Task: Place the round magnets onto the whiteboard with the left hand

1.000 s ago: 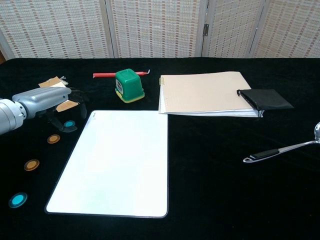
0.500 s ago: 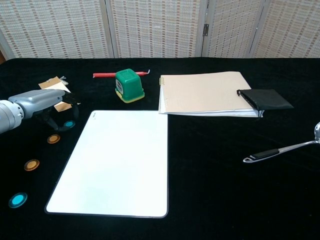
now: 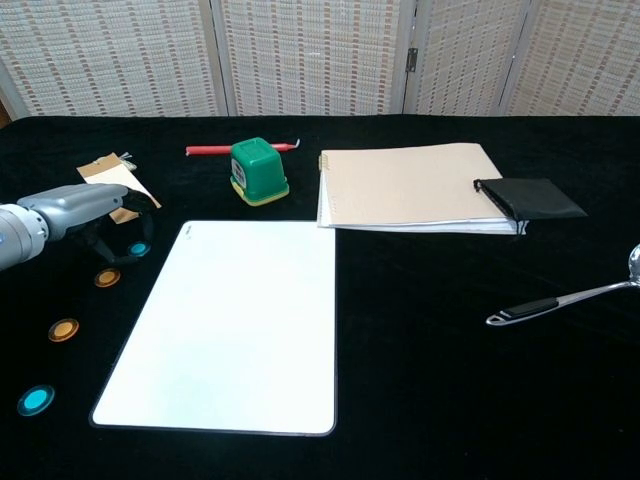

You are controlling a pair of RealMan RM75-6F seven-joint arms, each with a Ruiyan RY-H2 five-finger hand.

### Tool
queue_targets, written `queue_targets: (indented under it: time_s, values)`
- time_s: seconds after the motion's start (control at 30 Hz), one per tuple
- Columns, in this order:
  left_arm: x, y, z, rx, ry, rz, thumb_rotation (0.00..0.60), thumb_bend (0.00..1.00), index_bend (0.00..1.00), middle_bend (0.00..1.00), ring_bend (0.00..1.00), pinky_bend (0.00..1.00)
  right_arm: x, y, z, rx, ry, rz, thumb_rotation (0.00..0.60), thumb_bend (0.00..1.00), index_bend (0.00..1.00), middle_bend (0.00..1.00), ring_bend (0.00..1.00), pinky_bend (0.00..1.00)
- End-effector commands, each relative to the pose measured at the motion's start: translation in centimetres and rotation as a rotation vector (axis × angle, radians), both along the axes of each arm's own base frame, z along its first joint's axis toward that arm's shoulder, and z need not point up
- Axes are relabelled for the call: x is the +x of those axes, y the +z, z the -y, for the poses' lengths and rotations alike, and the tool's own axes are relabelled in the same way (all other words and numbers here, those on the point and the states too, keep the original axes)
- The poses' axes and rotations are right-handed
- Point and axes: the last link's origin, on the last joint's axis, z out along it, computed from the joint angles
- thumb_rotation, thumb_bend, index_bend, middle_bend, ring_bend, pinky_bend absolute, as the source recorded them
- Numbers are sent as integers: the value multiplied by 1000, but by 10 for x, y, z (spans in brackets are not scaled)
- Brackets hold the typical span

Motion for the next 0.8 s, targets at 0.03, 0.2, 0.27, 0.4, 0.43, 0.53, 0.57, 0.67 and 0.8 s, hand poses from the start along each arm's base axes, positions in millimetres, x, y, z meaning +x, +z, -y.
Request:
queue_targets:
  time_s: [0.03, 0.2, 0.27, 0.4, 0.43, 0.53, 0.57, 0.67, 0.8]
  values:
    - [0, 0, -1, 0, 4, 0, 600, 389, 440, 172, 17, 0, 0, 0, 0, 0, 0, -1, 600, 268, 0, 0, 0, 0]
    - [-1, 0, -2, -3, 3, -12, 600, 397, 464, 172, 16, 0, 1, 0, 1, 2, 1, -1, 600, 269, 0, 0, 0, 0]
    - [-2, 0, -2, -4, 3, -19, 600, 405, 489, 172, 16, 0, 1, 0, 1, 1, 1, 0, 600, 269, 0, 0, 0, 0]
    - [-2, 1, -2, -1, 1, -16, 600, 423, 508, 172, 16, 0, 1, 0, 0, -3, 0, 2, 600, 269, 0, 0, 0, 0]
    - [-1, 2, -1, 2, -4, -13, 600, 432, 514, 172, 16, 0, 1, 0, 0, -4, 0, 2, 600, 269, 0, 0, 0, 0]
    - [3, 4, -1, 4, -20, -10, 600, 449, 522, 172, 16, 0, 1, 0, -1, -6, 1, 5, 600, 268, 0, 0, 0, 0]
    - [5, 5, 0, 5, -25, -8, 600, 450, 522, 172, 16, 0, 0, 0, -1, -7, 1, 6, 600, 269, 0, 0, 0, 0]
    - [13, 8, 2, 7, -52, 6, 600, 450, 522, 172, 15, 0, 0, 1, -1, -9, 2, 7, 600, 269, 0, 0, 0, 0]
    - [32, 6, 12, -27, -82, 79, 600, 450, 521, 172, 10, 0, -1, 2, -2, -13, 0, 8, 600, 269, 0, 0, 0, 0]
